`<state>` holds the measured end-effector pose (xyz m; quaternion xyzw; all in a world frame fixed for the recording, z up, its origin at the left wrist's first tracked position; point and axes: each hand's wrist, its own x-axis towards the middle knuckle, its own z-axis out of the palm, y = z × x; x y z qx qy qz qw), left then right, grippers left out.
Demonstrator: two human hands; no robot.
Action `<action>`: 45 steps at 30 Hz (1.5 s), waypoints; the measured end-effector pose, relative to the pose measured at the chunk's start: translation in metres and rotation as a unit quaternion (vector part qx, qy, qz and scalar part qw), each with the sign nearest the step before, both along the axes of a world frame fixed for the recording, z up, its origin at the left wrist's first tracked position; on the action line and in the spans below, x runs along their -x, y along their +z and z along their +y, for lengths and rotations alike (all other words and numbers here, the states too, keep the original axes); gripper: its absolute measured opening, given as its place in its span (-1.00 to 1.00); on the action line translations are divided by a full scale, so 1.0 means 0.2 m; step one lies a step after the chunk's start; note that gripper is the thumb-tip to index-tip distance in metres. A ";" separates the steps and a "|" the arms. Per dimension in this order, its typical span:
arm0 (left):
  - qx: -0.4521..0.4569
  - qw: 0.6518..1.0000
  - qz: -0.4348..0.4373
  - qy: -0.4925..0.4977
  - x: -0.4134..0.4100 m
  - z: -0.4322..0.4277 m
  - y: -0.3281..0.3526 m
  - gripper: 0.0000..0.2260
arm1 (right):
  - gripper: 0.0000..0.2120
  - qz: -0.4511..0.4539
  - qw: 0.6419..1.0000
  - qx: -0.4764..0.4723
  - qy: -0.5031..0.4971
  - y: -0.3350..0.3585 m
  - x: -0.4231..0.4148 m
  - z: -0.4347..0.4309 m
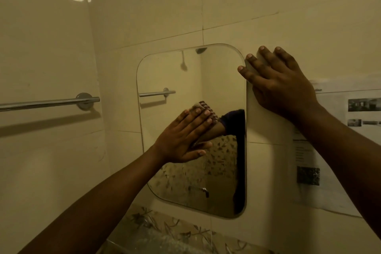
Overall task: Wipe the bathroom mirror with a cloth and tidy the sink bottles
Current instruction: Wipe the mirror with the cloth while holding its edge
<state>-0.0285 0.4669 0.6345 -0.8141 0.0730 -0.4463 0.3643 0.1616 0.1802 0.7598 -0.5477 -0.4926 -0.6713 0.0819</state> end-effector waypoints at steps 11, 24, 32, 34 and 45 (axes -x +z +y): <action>0.245 0.956 -0.160 -0.008 0.03 0.07 -0.05 -0.23 | -0.56 -0.017 1.000 -0.006 0.002 -0.01 -0.02 0.01; 0.523 0.774 -0.357 0.017 -0.02 0.02 -0.07 -0.29 | -0.55 -0.023 1.000 -0.011 0.003 0.00 -0.04 0.03; 0.653 0.625 -0.427 0.010 -0.06 -0.07 -0.01 -0.24 | -0.55 -0.019 1.000 -0.009 -0.001 0.00 -0.04 0.03; 0.671 0.598 -0.437 0.004 -0.06 -0.07 0.00 -0.22 | -0.55 -0.021 1.000 -0.010 0.000 0.00 -0.04 0.03; 0.773 0.459 -0.437 0.012 -0.12 -0.20 0.09 -0.24 | -0.56 -0.021 1.000 -0.014 -0.004 0.00 -0.03 0.02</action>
